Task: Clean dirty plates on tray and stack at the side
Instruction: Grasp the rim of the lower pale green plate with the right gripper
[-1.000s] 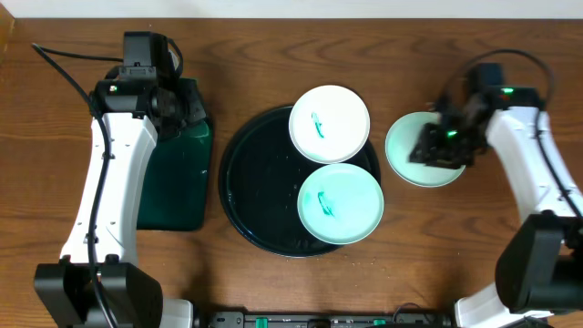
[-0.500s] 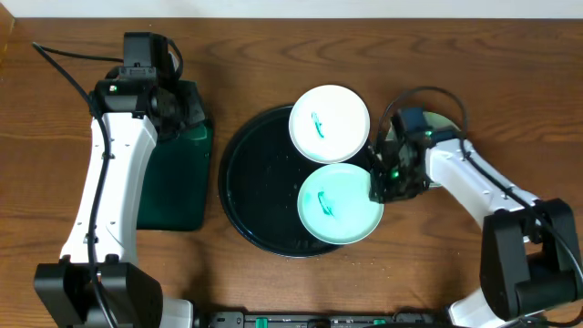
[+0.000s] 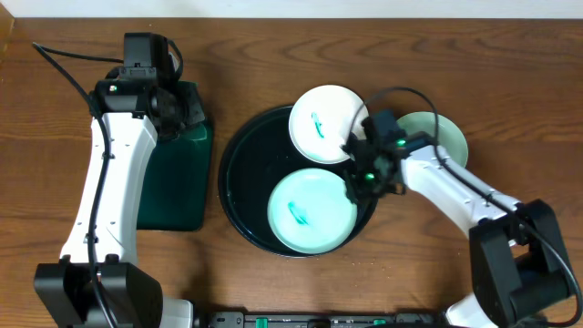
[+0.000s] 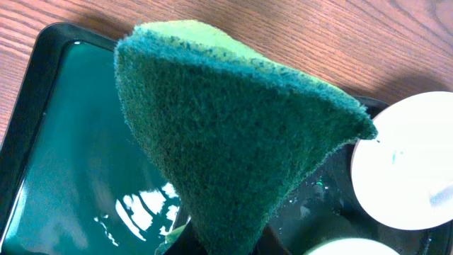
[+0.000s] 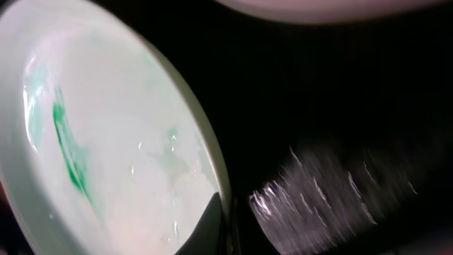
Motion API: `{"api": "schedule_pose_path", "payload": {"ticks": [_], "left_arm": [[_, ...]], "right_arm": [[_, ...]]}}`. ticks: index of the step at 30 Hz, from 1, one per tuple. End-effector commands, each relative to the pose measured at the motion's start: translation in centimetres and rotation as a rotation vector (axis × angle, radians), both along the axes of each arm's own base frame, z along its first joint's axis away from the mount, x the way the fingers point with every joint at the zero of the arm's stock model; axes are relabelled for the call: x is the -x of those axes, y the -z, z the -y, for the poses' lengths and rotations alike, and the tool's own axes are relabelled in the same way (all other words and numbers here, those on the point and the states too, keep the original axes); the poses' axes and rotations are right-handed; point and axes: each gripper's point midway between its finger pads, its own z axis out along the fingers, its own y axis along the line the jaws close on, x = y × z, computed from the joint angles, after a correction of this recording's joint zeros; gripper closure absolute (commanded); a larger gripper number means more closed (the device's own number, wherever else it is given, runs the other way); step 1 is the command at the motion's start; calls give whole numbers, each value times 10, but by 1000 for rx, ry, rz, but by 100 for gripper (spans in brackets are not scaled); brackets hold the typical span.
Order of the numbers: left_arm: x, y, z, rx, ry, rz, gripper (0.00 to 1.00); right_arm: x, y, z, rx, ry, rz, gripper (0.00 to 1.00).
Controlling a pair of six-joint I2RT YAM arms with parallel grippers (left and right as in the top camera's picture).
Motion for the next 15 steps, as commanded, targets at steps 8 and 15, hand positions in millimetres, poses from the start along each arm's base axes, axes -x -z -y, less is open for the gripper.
{"api": "schedule_pose_path", "payload": {"ticks": [8,15], "left_arm": [[3,5,-2,-10,-8,-15,93],[5,11,-1,-9,-4,-34,93]], "right_arm": [[-20,20,-64,33,281,55,99],[-23,20,-61,59,289,54,78]]}}
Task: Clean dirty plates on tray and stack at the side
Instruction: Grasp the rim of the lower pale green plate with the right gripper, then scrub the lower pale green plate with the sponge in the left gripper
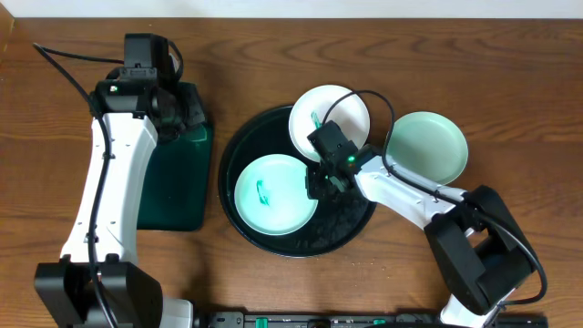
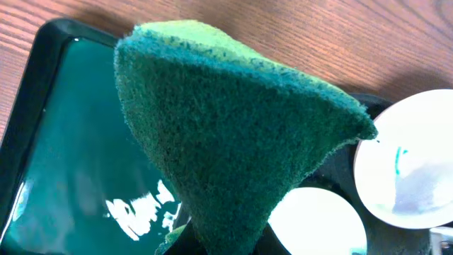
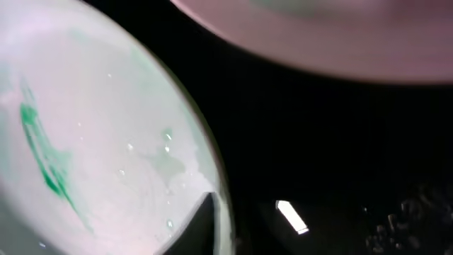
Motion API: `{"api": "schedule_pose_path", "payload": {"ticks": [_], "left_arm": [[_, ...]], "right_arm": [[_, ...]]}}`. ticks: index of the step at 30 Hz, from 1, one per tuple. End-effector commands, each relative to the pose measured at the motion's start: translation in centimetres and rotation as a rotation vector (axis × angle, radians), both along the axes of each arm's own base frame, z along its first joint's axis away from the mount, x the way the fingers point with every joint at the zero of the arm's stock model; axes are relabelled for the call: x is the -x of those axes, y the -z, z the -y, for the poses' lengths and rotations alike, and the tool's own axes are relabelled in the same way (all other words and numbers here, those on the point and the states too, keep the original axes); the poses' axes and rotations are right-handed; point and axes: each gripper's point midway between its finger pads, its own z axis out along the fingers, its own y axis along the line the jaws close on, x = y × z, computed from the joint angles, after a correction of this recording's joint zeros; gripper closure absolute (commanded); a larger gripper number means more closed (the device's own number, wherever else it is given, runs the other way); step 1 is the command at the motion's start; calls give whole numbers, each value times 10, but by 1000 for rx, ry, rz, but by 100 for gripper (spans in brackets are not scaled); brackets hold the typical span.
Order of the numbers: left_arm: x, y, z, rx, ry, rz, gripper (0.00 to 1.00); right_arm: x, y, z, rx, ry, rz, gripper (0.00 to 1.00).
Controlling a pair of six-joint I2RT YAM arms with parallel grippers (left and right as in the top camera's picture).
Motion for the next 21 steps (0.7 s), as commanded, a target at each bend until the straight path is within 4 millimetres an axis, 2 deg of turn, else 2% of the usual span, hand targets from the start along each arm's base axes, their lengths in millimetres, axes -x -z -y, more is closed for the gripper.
{"api": "schedule_pose_path", "payload": {"ticks": [1,3,10,13,21], "left_arm": [[3,8,1,-7,0,-24,93],[4,11,5,0,-8,-33,93],[12,22,15,31,-52,-73,93],[21,33,29,44,-35,-108,93],[56,81,76,59,-33,-243,93]], "right_arm": [[-13,-7,-2,9,32,40,75],[-13,-3,-3,11,13,32,73],[-16,13,-15,31,-64,-43,85],[-17,15,-16,46,-68,-73,99],[-16,15,-16,48,-67,-78,99]]}}
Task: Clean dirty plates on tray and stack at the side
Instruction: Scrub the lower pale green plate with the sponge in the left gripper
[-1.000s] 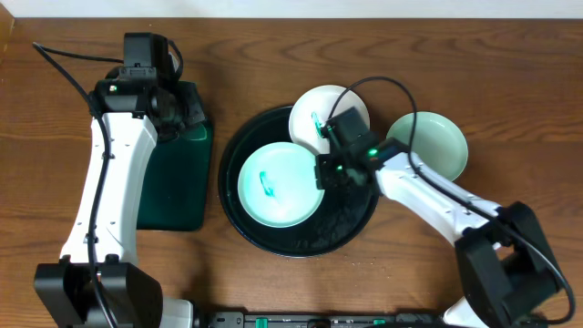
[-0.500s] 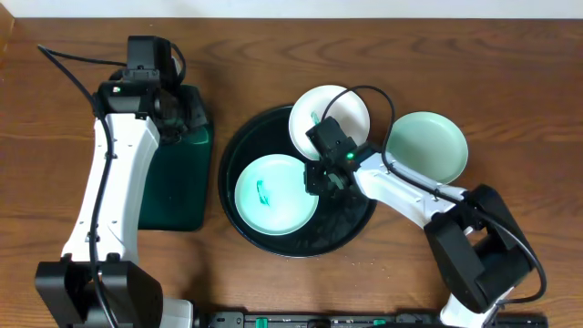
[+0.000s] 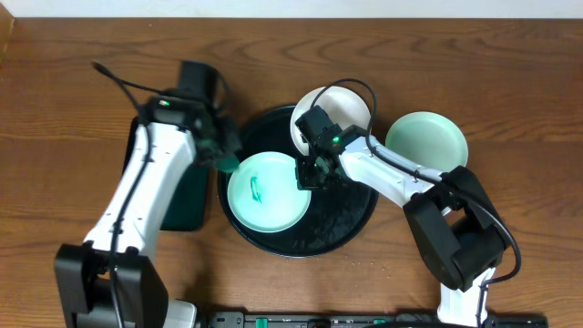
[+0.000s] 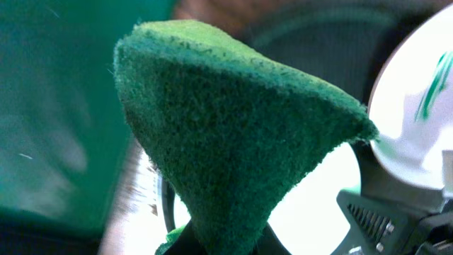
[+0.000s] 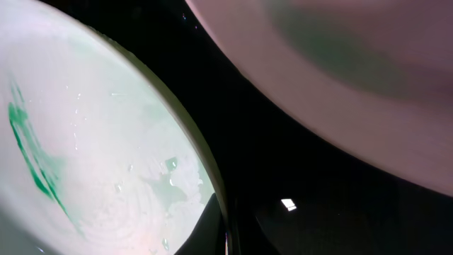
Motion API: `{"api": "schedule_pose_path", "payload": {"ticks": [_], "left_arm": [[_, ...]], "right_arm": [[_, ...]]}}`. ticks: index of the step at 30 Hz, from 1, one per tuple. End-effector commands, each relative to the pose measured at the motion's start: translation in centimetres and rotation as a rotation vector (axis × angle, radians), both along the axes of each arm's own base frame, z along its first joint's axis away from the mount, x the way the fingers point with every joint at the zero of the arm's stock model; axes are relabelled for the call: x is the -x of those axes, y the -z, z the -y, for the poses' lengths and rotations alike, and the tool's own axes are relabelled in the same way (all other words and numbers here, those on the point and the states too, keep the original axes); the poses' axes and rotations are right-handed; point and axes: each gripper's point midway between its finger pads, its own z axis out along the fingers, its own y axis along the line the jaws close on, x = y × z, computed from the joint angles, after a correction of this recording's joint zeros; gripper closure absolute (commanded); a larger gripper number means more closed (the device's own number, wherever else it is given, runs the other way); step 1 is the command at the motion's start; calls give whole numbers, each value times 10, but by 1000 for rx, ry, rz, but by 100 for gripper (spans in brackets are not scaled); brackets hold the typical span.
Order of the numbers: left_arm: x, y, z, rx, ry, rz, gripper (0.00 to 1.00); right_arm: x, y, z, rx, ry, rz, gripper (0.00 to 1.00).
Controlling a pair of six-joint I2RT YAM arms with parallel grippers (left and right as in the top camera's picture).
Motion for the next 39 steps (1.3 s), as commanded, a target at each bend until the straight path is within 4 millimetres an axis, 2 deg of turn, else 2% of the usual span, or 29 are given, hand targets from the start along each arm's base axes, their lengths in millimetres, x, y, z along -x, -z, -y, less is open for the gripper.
{"api": "schedule_pose_path", "payload": {"ticks": [1,4,8,13,17,20,21,24,27,29,31,37,39], "left_arm": [[15,28,18,2,-35,-69,93],[24,50,28,-8,-8,-100,93],[34,86,29,-43,-19,-156,93],[47,117,32,-69,2,-238,93],[62,125,63,35,174,-297,93],[71,112,117,273,527,-235,93],[72,111,124,285,581,-213,93],[63,117,110,184,546,-197,92],[46,128,60,-65,250,-202,93],[43,128,32,-188,54,-203,93],[43,126,13,-262,-55,-199,93],[60,125,4,-301,-81,-267,93],[77,124,10,-262,-47,-346,93]], "right_arm": [[-2,9,2,26,0,-5,99],[-2,9,2,26,-1,-6,99],[-2,9,2,26,-1,-6,99],[-1,9,2,27,-1,-7,99],[-2,9,2,27,-1,-7,99],[-2,9,2,25,-1,-5,99],[-2,9,2,25,-1,-5,99],[-2,9,2,25,-1,-5,99],[-1,9,2,27,-1,-8,99],[-1,9,3,28,-1,-9,99],[-1,9,3,29,-1,-10,99],[-1,9,3,29,-1,-10,99],[-1,9,3,29,-1,-10,99]]}}
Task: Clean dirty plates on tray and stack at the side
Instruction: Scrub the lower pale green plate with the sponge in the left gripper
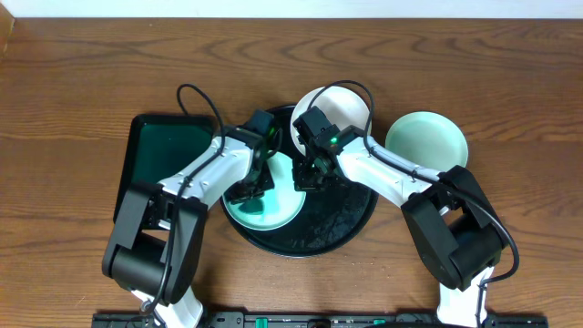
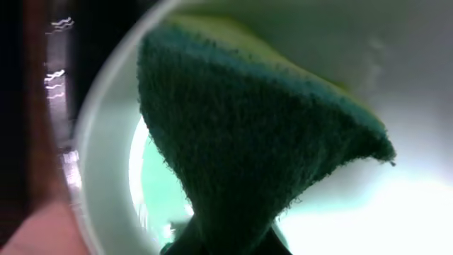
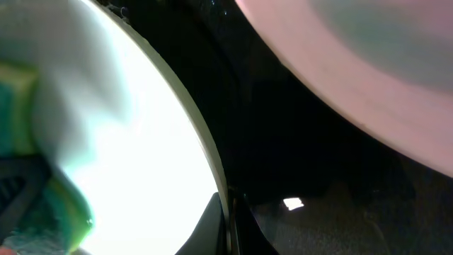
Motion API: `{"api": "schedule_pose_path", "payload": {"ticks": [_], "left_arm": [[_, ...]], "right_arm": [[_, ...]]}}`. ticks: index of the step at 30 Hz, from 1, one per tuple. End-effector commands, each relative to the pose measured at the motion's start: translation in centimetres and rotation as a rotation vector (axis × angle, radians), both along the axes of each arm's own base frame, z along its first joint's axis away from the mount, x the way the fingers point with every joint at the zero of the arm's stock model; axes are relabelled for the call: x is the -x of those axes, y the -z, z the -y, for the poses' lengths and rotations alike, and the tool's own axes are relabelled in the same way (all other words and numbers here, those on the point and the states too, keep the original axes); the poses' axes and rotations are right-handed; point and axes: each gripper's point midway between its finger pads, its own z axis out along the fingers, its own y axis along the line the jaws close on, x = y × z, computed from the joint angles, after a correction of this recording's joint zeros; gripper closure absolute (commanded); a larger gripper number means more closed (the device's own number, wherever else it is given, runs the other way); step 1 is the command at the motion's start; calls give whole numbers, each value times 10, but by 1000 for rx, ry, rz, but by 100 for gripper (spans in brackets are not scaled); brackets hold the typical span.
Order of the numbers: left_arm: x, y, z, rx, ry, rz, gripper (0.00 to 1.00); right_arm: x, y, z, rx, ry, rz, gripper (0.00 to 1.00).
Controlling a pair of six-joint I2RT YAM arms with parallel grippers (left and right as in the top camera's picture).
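Note:
A pale green plate lies in the round black tray, left of centre. My left gripper is shut on a green sponge, which is pressed onto that plate. My right gripper is shut on the plate's right rim; the sponge shows at the lower left of the right wrist view. A white plate with a green smear sits at the tray's far edge. A clean green plate lies on the table to the right.
A dark green rectangular tray of water sits at the left of the table. The white plate's underside hangs close above my right gripper. Cables arc over both arms near the tray's far rim.
My left gripper has moved from the tray's left rim down onto the pale green plate, and the sponge now covers where the green smear was. My right gripper still holds the rim.
At first my left gripper held the sponge over the water tray while my right gripper held the smeared plate's rim at the tray's near right. The plate then stood further left in the tray. The sponge came to the tray's edge and now rests on the plate.

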Motion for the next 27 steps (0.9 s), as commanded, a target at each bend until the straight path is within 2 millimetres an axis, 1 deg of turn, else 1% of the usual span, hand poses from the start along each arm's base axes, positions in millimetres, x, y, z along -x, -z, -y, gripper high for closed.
{"api": "schedule_pose_path", "payload": {"ticks": [1,2,3,4,6,7,8,10,11,12,14,15,16,18,20,23,24,26,27], "left_arm": [[25,6,-14,-33,7,-110,93],[30,6,-2,44,73,-143,93],[36,4,20,182,163,-179,93],[40,1,35,280,222,-194,93],[41,-4,56,414,309,-186,93],[37,-6,63,458,342,-163,92],[32,-5,64,456,349,-139,93],[18,-2,63,430,348,-82,93],[8,1,57,382,331,-44,93],[-2,5,48,314,302,-11,93],[-20,9,23,150,245,57,93],[-23,9,16,107,230,71,93],[-29,8,-1,4,181,100,93],[-33,6,-19,-98,115,126,93],[-32,3,-30,-159,66,132,93],[-25,3,-33,-169,58,105,93],[-21,4,-30,-152,63,86,93],[-8,9,-7,-8,157,11,92],[-2,9,8,84,216,-16,93]], "right_arm": [[-5,9,10,56,12,11,99],[-5,9,10,56,12,11,99],[-5,9,10,56,13,12,99],[-5,9,10,55,12,12,99],[-5,9,10,56,12,11,99],[-5,9,10,56,12,10,99],[-5,9,10,56,12,10,99],[-5,9,10,56,12,10,99],[-5,9,10,57,12,9,99],[-5,9,10,57,12,9,99],[-4,9,10,58,12,7,99],[-4,9,10,58,12,7,99],[-4,9,10,58,12,7,99],[-4,9,10,58,12,8,99],[-4,9,10,58,12,8,99],[-4,9,10,58,12,8,99],[-4,9,10,58,12,8,99],[-4,9,10,57,12,9,99],[-5,9,10,57,12,9,99]]}}
